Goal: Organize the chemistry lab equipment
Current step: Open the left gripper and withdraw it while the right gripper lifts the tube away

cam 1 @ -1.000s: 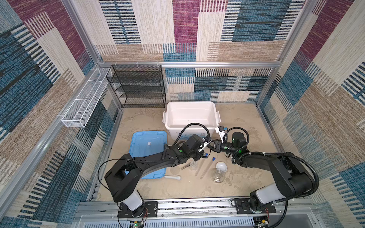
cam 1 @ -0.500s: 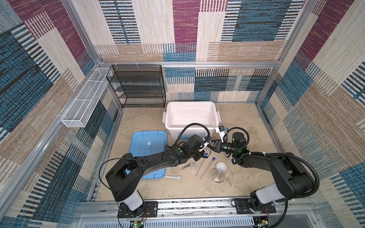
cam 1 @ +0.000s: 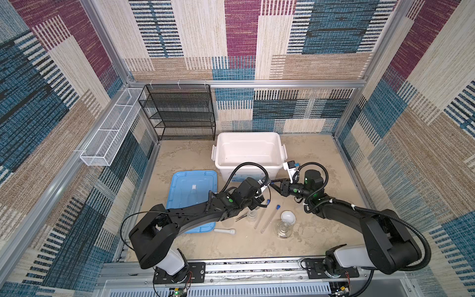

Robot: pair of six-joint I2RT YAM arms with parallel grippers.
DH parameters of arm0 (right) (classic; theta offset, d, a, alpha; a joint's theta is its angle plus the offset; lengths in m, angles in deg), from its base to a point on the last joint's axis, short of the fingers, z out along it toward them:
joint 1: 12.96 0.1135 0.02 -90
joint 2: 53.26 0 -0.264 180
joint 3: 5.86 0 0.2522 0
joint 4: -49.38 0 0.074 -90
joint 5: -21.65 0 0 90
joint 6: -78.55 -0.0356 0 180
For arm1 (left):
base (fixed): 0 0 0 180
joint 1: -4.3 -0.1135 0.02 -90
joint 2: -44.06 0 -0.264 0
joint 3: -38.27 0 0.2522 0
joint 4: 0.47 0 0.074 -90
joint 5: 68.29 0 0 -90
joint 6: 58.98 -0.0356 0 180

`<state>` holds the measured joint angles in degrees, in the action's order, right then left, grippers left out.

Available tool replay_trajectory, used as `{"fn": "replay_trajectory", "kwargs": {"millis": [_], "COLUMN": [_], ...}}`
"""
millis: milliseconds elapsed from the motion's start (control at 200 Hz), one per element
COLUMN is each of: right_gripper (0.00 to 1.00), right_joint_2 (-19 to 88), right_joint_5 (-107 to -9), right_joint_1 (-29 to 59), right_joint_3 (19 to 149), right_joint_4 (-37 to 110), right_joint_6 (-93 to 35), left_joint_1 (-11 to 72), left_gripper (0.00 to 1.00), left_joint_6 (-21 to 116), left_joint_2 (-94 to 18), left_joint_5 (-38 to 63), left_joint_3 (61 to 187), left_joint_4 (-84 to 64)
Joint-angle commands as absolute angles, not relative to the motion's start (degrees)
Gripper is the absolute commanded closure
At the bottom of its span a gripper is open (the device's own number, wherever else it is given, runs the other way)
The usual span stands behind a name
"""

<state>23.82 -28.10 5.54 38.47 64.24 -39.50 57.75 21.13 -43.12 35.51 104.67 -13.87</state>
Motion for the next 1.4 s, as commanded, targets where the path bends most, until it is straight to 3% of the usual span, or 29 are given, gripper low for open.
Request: {"fn": "replay_trajectory", "kwargs": {"millis": [0,95,351,756,1392], "right_gripper": [0.81,0.8,0.81,0.83,0.83], "right_joint_2": [20.27,16.6,12.13,11.78,14.47], "right_joint_5": [-33.68,-39.25,-53.79,-69.85,-73.14], "right_joint_1": [5.57,5.5,5.52,5.63,6.55], "right_joint_3": [40.62,43.67,52.14,59.84,57.56], "right_joint_4": [56.45,47.86,29.29,16.56,21.24], "right_joint_6": [-34.54,-30.23,-22.26,-17.83,-15.8], "left_joint_1": [57.8,57.75,57.78,57.81,57.82], "left_gripper": [0.25,0.2,0.2,0.19,0.16], "left_joint_6": [23.47,24.27,27.38,28.46,30.49], "left_joint_2": [-40.26,-38.65,-39.5,-40.27,-40.87], "left_joint_5": [39.26,41.1,42.72,43.74,44.21], "left_joint_3": [101.49,98.99,99.26,99.68,99.27], "left_joint_4": [-8.23,-7.45,-12.34,-12.33,-12.69]}}
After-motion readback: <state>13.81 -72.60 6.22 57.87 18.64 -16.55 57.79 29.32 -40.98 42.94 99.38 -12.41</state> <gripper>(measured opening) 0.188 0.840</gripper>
